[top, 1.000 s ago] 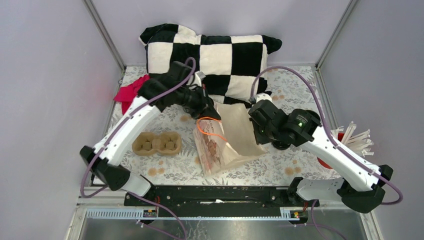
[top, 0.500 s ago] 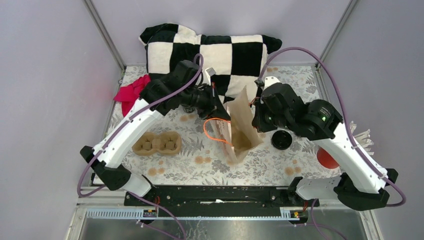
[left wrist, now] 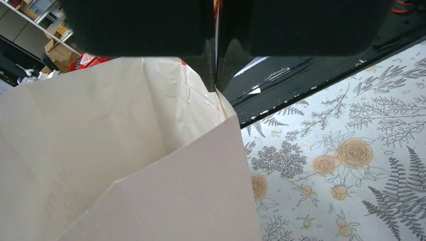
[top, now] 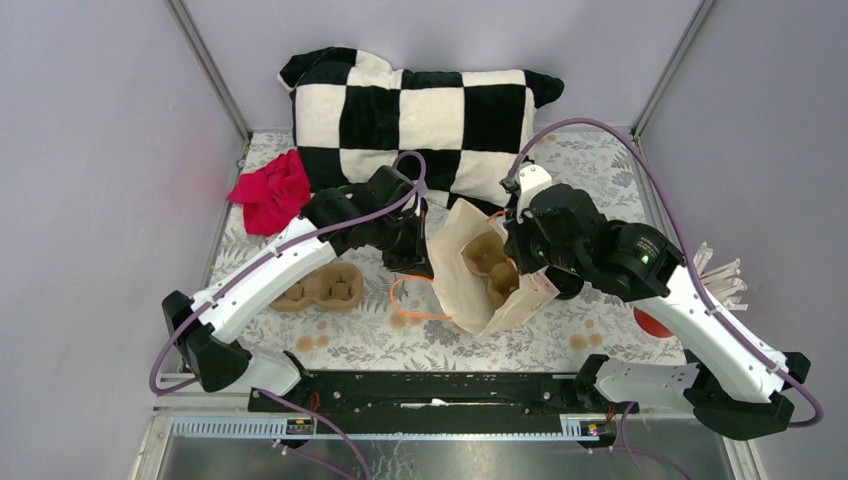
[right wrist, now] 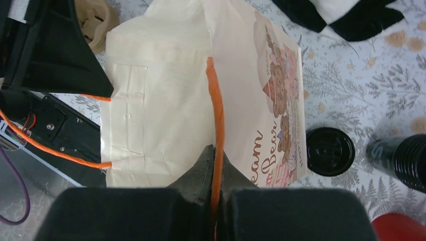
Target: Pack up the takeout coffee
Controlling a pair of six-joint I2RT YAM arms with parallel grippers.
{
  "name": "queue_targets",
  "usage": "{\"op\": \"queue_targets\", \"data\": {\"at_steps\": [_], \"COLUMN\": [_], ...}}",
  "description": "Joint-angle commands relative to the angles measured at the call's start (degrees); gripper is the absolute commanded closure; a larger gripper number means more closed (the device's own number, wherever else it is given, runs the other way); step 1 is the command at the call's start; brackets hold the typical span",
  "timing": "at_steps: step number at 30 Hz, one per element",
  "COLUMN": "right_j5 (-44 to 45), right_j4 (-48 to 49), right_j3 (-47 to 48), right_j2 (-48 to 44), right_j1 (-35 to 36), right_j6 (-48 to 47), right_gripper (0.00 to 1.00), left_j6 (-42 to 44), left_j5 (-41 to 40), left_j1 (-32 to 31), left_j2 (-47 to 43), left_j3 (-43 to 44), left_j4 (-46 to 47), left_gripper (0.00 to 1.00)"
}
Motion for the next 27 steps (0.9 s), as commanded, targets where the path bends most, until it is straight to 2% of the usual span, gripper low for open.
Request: {"op": "queue_targets", "data": {"at_steps": [1, 3, 5, 7, 10, 11, 13, 15, 17, 19, 21, 22, 23, 24, 27], "right_j5": [-3.70, -5.66, -8.86, -9.81, -5.64, -5.88, -7.04, -7.70, -7.02, -6.26, -10.30, -14.20, -16.84, -17.31, -18.64], "right_j4": [6.60, 7.83, 9.09, 9.74, 11.52, 11.02, 8.09, 3.27, 0.16, 1.89, 2.94, 0.53, -3.15, -7.77, -22.55], "right_j3": [0.75, 2.48, 2.46, -1.97, -11.04, -10.42, -3.70, 5.68, 10.08, 4.76, -1.01, 0.13, 3.68, 12.21, 31.08], "right_j2": [-3.19, -4.04, -4.17, -3.72, -3.11, -2.30, -0.55, 1.79, 3.18, 2.70, 3.96, 5.73, 7.97, 10.47, 18.67], "right_j1": [0.46, 0.41, 0.46, 0.45, 0.38, 0.37, 0.37, 0.35, 0.37, -0.08, -4.43, -7.57, -9.37, -9.69, -9.74], "right_j6": [-6.07, -5.48, -3.61, -1.42, 2.33, 2.90, 4.22, 6.60, 9.22, 12.14, 13.28, 13.97, 14.27, 14.62, 16.48], "right_gripper": [1.00, 1.00, 1.00, 1.00, 1.00, 1.00, 1.00, 1.00, 1.00, 1.00, 1.00, 1.00, 1.00, 1.00, 1.00], "left_j6": [3.02, 2.06, 0.37, -0.14, 2.52, 4.09, 5.89, 4.53, 2.73, 2.15, 2.33, 2.21, 1.92, 1.49, 2.89], "left_j5": [-0.49, -0.42, -1.49, -2.60, 1.86, 2.33, 2.91, 5.36, 7.16, 6.01, 11.61, 14.25, 14.47, 13.23, 10.80], "left_j1": [-1.27, -1.70, -1.70, -0.99, 4.94, 5.71, 4.91, 4.50, 4.85, 6.74, 11.15, 12.51, 12.78, 12.86, 15.06], "left_j2": [-2.10, -3.21, -4.39, -4.95, -0.34, 1.90, 3.11, 1.76, 0.66, 1.41, 3.79, 3.87, 3.37, 2.86, 5.73], "left_j3": [5.72, 8.90, 8.44, 4.22, -1.37, -0.14, 7.97, 16.19, 19.05, 15.12, 7.86, 7.30, 9.86, 14.00, 28.96], "left_j4": [2.17, 2.46, 2.12, 1.61, -4.09, -6.85, -9.96, -8.69, -6.67, -8.75, -11.00, -11.06, -11.03, -11.62, -19.83], "left_gripper": [1.00, 1.00, 1.00, 1.00, 1.00, 1.00, 1.00, 1.00, 1.00, 1.00, 1.00, 1.00, 1.00, 1.00, 1.00]}}
